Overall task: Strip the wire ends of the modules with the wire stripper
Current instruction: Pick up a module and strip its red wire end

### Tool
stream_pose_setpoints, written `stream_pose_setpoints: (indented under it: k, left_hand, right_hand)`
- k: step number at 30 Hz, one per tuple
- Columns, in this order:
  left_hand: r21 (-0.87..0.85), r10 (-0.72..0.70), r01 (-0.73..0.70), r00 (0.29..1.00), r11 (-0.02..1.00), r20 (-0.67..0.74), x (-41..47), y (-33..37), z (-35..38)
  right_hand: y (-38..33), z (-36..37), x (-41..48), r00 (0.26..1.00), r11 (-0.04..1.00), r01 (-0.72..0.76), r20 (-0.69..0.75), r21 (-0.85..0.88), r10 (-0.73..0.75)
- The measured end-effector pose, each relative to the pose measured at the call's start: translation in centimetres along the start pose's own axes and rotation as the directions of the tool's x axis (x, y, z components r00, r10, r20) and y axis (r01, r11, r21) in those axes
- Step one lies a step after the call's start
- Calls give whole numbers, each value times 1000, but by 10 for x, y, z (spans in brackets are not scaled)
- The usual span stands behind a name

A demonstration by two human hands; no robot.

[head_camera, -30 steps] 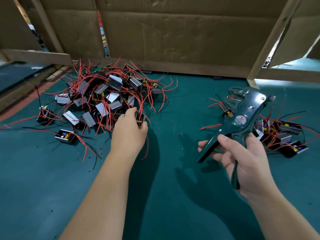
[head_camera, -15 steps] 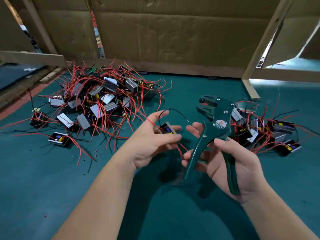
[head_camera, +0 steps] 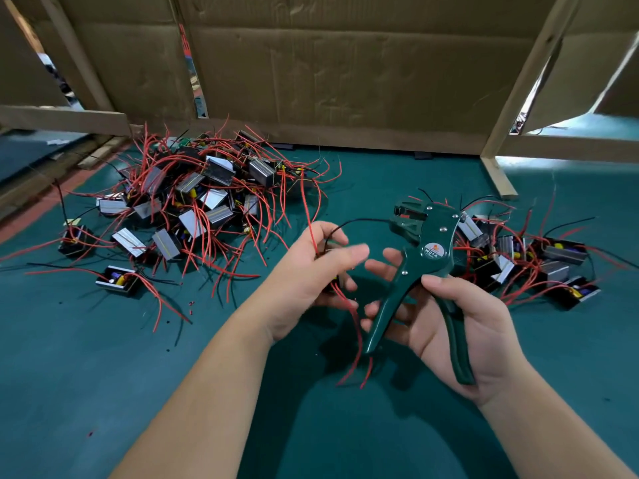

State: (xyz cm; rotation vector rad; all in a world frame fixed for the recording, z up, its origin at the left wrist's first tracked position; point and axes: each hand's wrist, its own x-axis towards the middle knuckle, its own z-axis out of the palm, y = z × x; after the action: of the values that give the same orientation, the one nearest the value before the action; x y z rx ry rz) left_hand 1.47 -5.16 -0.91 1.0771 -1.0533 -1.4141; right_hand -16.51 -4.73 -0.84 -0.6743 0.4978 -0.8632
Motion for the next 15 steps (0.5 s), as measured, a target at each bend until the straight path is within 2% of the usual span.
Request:
stream_pose_setpoints:
  k: [4, 7, 10, 15]
  left_hand:
    - [-54, 1, -2, 1000, 999, -27, -2, 4, 3]
    - [-55, 89, -99, 984, 994, -156, -3, 6, 3]
    - [-124, 98, -131, 966, 984, -241, -4, 8, -1]
    - [-179, 84, -133, 962, 975, -259, -5, 14, -8]
  right_hand:
    - [1, 0, 1, 1000, 1000, -4, -19, -23, 3]
    - [2, 1, 1, 1000, 999, -24, -15, -37, 24]
    - [3, 1, 1, 998, 996, -67, -20, -67, 66]
    - [9, 2, 1, 988, 984, -152, -4, -91, 152]
